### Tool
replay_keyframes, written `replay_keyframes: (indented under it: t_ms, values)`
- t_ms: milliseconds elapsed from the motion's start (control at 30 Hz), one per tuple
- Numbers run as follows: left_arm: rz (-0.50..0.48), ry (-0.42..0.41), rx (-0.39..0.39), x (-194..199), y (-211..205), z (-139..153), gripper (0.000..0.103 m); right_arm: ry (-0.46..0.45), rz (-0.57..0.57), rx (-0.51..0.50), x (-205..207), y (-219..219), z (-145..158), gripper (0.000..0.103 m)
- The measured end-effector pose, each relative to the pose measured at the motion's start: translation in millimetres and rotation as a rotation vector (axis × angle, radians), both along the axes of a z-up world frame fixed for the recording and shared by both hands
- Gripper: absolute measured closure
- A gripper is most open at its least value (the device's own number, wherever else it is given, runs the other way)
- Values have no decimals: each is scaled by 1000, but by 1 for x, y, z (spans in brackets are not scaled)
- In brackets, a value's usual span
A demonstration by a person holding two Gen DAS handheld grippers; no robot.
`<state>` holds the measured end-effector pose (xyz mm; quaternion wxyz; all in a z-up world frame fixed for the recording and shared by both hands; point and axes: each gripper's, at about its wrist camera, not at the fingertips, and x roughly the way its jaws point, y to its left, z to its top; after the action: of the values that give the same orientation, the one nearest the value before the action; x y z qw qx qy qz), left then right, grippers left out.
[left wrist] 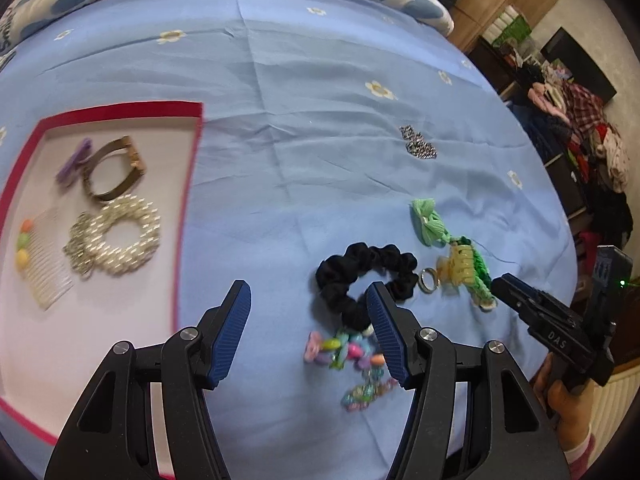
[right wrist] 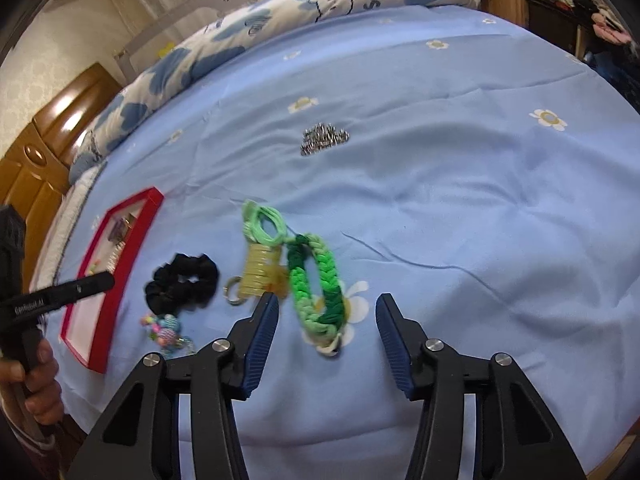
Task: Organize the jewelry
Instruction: 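Grasp the black scrunchie with left tool while right tool grasps green braided bracelet, then carry scrunchie and green bracelet into the box and open both tools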
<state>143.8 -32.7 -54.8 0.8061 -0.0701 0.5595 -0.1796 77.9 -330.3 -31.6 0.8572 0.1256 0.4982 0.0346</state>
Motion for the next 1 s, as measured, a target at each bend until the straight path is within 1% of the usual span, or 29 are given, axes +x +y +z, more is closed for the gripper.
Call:
replay_keyframes:
  t_ms: [67, 300, 333, 367, 400, 433, 467, 533, 667, 833, 1000]
  values:
    - [-16, 5, 11, 5, -9, -6, 43, 15, 18, -12, 5, 0, -6, 59]
    - [-72, 35, 51, 13, -33, -28, 44, 25, 54, -11, 17, 3, -15, 64]
    - [-80, 37, 65, 13, -37, -31, 52, 25, 62, -10, 18, 4, -16, 69]
    - [-88, 35, 84, 13, -40, -33, 59, 25, 77, -10, 17, 7, -16, 76]
    - [-99, 31, 100, 12, -42, -35, 76, 26, 87, -10, 19, 10, -18, 80]
    - [-112, 27, 107, 11, -45, -36, 88, 29, 97, -8, 19, 13, -19, 86]
    - [-121, 23, 108, 9, -45, -35, 89, 31, 107, 3, 18, 15, -21, 92]
    - [-126, 9, 103, 6, -44, -31, 92, 34, 112, 32, 16, 18, -22, 92]
    - [-107, -12, 78, -1, -33, -20, 93, 40, 100, 117, 13, 18, -22, 92]
    - [-55, -37, 31, -9, -7, 0, 94, 37, 114, 157, 6, 30, -17, 92]
    - [10, -61, -14, -19, 22, 18, 94, 20, 149, 179, -1, 51, -6, 92]
